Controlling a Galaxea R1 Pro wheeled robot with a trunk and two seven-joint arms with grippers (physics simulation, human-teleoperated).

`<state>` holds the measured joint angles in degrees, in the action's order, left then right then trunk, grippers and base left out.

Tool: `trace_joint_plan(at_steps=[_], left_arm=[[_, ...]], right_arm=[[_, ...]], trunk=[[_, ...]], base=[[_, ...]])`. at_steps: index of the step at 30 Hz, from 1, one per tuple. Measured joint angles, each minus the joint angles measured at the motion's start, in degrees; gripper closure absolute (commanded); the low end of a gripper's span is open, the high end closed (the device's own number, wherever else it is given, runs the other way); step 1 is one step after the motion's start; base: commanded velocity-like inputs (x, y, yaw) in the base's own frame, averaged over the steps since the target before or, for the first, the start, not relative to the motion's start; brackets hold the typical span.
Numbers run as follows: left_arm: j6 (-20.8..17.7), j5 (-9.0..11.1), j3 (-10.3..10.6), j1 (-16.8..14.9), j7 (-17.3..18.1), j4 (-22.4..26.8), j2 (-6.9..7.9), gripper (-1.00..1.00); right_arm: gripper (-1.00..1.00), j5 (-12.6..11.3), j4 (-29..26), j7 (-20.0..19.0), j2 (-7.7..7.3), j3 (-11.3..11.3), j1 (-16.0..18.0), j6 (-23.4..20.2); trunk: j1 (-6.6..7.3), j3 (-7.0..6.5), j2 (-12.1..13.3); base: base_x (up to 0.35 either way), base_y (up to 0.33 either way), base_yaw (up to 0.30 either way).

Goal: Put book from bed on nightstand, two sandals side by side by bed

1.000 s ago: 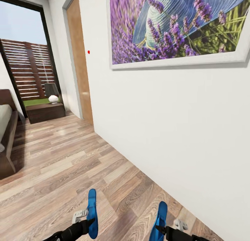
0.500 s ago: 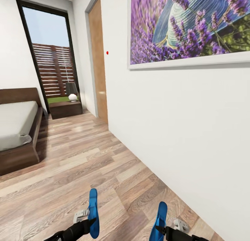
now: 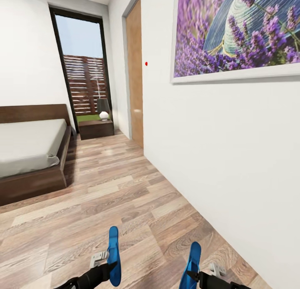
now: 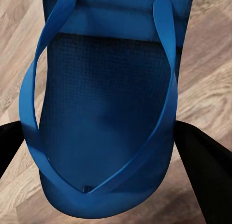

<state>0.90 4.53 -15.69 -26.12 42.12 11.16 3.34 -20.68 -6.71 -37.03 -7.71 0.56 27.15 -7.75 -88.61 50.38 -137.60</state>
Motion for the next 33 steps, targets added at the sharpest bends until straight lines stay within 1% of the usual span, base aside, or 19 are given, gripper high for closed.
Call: trace_joint_plan(at_steps=[6,9,12,33], left_arm=[[0.0,-0.01,0.08,-0.02,-0.01,-0.01,-0.03,1.0],[0.0,-0.02,0.1,0.02,-0.02,-0.01,-0.05,1.0],[0.0,-0.01,0.1,0.0,0.06,-0.01,-0.11,1.0],[0.0,-0.02,0.1,0.03,0.02,-0.01,-0.12,1.0]], right_arm=[[1.0,0.07,0.08,0.15,0.07,-0.03,0.0,0.32],[1.0,-0.03,0.13,0.14,0.08,0.05,0.0,2.76],[1.0,0.04,0.15,0.14,0.13,-0.08,-0.01,3.11],[1.0,0.02,0.15,0.11,0.08,-0.09,-0.01,3.14]], trunk=[[0.0,0.32,0.0],[0.0,0.59,0.0],[0.0,0.86,0.0],[0.0,2.75,0.0]], base=[[0.0,0.0,0.008],[0.0,0.0,0.0],[0.0,0.0,0.0],[0.0,0.0,0.0]])
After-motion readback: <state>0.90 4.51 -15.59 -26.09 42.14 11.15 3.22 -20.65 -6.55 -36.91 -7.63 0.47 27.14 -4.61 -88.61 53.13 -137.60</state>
